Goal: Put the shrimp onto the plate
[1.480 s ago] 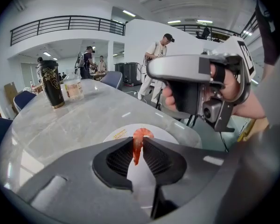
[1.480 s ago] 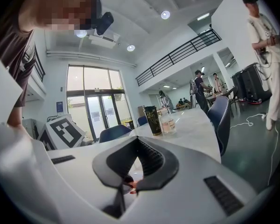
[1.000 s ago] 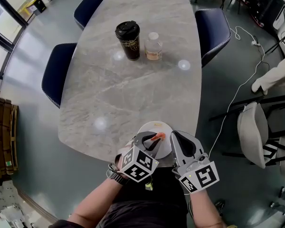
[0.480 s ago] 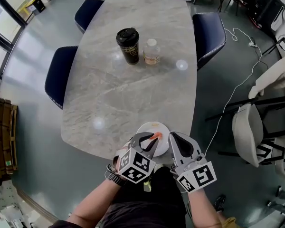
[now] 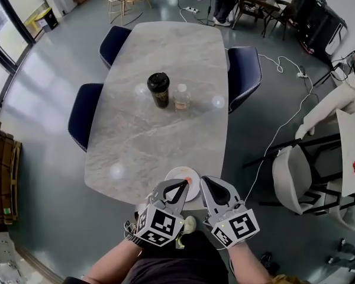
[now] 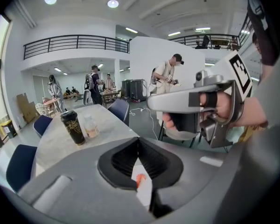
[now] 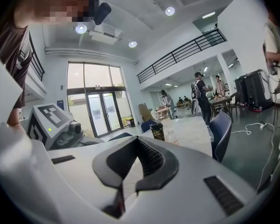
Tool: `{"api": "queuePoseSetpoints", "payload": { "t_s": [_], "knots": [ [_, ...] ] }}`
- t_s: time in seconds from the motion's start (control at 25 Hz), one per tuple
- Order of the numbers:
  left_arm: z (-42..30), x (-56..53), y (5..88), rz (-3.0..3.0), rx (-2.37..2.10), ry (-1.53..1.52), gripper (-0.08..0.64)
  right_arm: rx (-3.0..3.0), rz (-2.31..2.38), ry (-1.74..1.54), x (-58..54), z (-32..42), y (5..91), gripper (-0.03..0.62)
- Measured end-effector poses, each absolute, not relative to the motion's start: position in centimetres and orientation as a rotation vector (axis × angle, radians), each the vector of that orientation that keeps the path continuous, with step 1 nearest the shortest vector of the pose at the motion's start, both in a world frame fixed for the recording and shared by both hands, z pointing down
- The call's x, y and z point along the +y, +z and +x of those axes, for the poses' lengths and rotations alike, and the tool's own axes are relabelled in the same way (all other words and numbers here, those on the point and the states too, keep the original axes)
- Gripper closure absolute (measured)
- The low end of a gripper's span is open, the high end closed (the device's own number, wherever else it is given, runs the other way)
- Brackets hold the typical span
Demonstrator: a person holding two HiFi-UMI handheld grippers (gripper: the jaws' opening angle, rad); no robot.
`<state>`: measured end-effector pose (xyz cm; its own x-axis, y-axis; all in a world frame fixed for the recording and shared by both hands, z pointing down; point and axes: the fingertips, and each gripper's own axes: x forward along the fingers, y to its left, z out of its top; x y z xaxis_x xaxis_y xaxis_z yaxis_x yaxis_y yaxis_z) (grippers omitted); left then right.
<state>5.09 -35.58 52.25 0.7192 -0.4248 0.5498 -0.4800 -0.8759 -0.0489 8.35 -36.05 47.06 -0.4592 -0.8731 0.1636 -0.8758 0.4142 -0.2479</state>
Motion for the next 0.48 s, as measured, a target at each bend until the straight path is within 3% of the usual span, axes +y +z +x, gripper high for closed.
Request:
{"api": "queuePoseSetpoints", "payload": {
  "t_s": [0.48],
  "knots": [
    [4.3,-32.7,40.5,2.868,-0.907,0.552,0.552,-2.671,1.593,0.372,-32.8,7.1,39.5,0.591]
  ]
}}
